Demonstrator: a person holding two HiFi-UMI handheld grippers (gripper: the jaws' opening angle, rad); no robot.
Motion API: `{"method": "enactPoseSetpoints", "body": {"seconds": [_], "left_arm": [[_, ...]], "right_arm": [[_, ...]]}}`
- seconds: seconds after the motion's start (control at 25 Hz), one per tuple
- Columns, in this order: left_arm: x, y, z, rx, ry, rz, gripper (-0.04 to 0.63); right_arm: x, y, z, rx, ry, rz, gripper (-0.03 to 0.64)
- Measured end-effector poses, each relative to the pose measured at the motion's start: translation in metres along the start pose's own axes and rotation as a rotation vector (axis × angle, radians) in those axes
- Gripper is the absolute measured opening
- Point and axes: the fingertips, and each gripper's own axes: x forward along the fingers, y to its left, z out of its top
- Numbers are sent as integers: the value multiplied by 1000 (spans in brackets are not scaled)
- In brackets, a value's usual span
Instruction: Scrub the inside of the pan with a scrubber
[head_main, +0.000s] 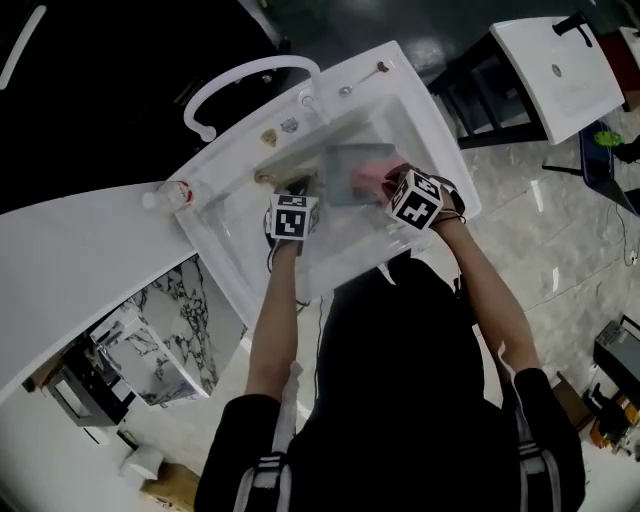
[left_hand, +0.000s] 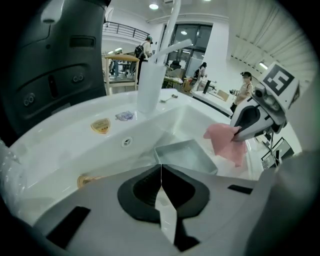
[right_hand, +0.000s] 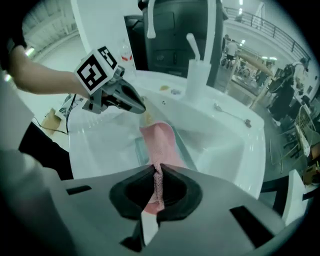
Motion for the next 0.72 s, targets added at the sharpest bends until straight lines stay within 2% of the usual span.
{"method": "enactPoseSetpoints", "body": {"seconds": [0.12, 0.24, 0.32, 0.52, 0.72], "left_arm": [[-37, -21, 6, -18, -80, 28, 34], [-78, -48, 5, -58, -166, 55, 34], [-107, -70, 8, -89, -229, 58, 34], [-164, -121, 14, -164, -385, 88, 34], [-216, -177, 16, -197, -522, 102, 34]], "right_arm": [[-35, 12, 13, -21, -146, 2, 25], [-76, 33, 19, 5, -304, 52, 25], [-105, 41, 20, 19, -402, 55, 25], [-172, 47, 10, 29, -626, 59, 25], [-241, 57, -8, 79, -838, 85, 25]]}}
